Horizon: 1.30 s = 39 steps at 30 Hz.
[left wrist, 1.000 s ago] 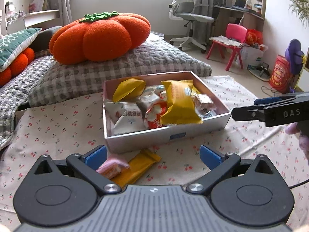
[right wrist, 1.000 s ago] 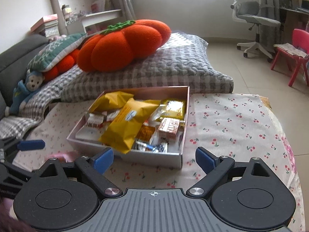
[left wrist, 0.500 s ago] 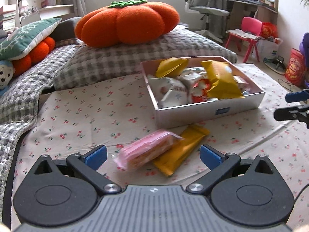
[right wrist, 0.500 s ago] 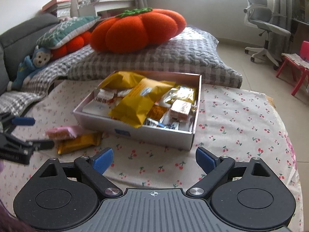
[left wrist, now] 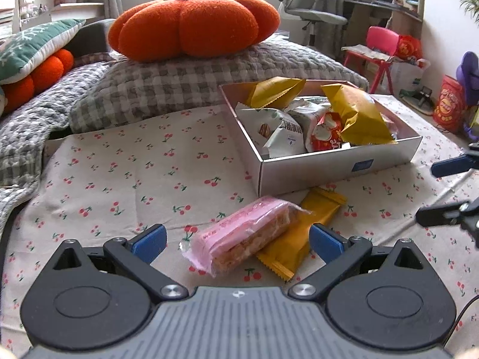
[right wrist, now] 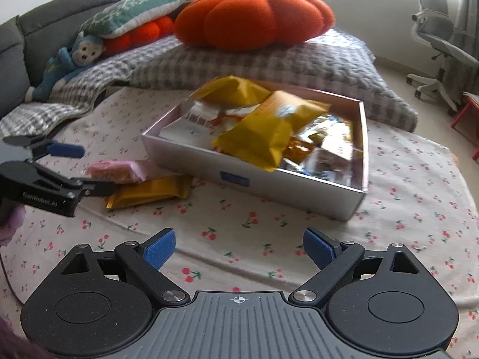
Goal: Organize snacks
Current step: 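Grasp the pink wafer packet with the left gripper while the right grasps the gold bar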
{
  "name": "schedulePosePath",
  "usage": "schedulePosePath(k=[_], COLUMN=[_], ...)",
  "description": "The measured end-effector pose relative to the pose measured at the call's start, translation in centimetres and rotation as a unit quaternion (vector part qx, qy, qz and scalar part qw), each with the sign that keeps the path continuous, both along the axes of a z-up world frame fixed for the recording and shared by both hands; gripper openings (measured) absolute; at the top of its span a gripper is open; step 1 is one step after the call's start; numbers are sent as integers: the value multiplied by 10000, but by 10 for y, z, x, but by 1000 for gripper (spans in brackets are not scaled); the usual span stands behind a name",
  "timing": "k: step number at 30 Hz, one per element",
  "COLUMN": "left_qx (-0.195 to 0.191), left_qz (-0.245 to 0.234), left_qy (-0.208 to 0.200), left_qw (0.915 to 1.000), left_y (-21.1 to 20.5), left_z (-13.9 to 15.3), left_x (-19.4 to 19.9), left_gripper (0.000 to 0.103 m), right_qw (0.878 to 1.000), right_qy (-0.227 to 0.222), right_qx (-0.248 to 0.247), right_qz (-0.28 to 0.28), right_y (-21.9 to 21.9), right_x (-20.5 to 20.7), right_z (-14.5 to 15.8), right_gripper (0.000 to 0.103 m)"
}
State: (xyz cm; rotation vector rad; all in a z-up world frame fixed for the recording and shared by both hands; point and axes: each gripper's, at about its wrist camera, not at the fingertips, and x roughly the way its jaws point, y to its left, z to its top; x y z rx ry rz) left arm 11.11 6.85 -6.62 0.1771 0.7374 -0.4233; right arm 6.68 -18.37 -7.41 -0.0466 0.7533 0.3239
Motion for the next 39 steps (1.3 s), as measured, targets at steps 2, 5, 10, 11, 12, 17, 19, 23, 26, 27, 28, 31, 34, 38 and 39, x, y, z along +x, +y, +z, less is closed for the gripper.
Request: schedulePosePath(k=[2, 5, 10, 11, 12, 17, 19, 23, 26, 27, 28, 31, 34, 38, 39], left_qx=[-78, -229, -568, -576, -587, -532, -470, -296, -225, -196, -187, -341, -537, -635, -671], left_qz=[-47, -81, -81, -77, -85, -25, 100, 361, 592, 651, 676, 631, 539, 637, 685], left_qy=[28, 133, 374, 345, 327, 237, 224, 154, 134, 124, 136, 181, 213, 268, 287], left_qw=[10000, 9996, 9977, 9977, 9977, 9983, 9986, 9988, 9979, 9976, 9974, 9973, 9969, 9956, 9950], left_y=[3, 7, 15, 16, 17, 20, 23, 32, 42, 46, 50, 59, 64, 60, 61], left_z=[-2, -6, -13, -13, -13, -11, -9, -8, -6, -5, -5, -6, -7, -9, -10], left_x=[4, 11, 17, 16, 15, 10, 9, 9, 9, 8, 8, 7, 7, 14, 16], left_gripper=[99, 90, 66, 64, 62, 56, 54, 43, 39, 39, 40, 49, 64, 65, 65], right_qw=[10000, 9998, 9993, 9991, 9990, 9981, 9975, 9967, 9966, 9966, 9968, 9976, 9985, 9980, 9976], right_qy=[15, 36, 55, 64, 71, 107, 106, 168, 114, 111, 122, 239, 357, 439, 453], right_qx=[-40, -80, -200, -209, -216, -279, -321, -380, -434, -418, -359, -61, 251, 437, 493], right_qz=[65, 154, 323, 355, 386, 545, 614, 703, 697, 705, 705, 640, 340, -81, -180], right_y=[8, 18, 38, 42, 47, 70, 79, 92, 96, 97, 96, 94, 91, 94, 95], right_x=[3, 7, 12, 13, 15, 22, 25, 35, 39, 41, 42, 44, 47, 51, 53], right_z=[-2, -6, -11, -12, -13, -18, -19, -25, -27, -27, -26, -23, -22, -21, -20], right_gripper=[94, 94, 94, 94, 94, 94, 94, 94, 94, 94, 94, 96, 99, 99, 99])
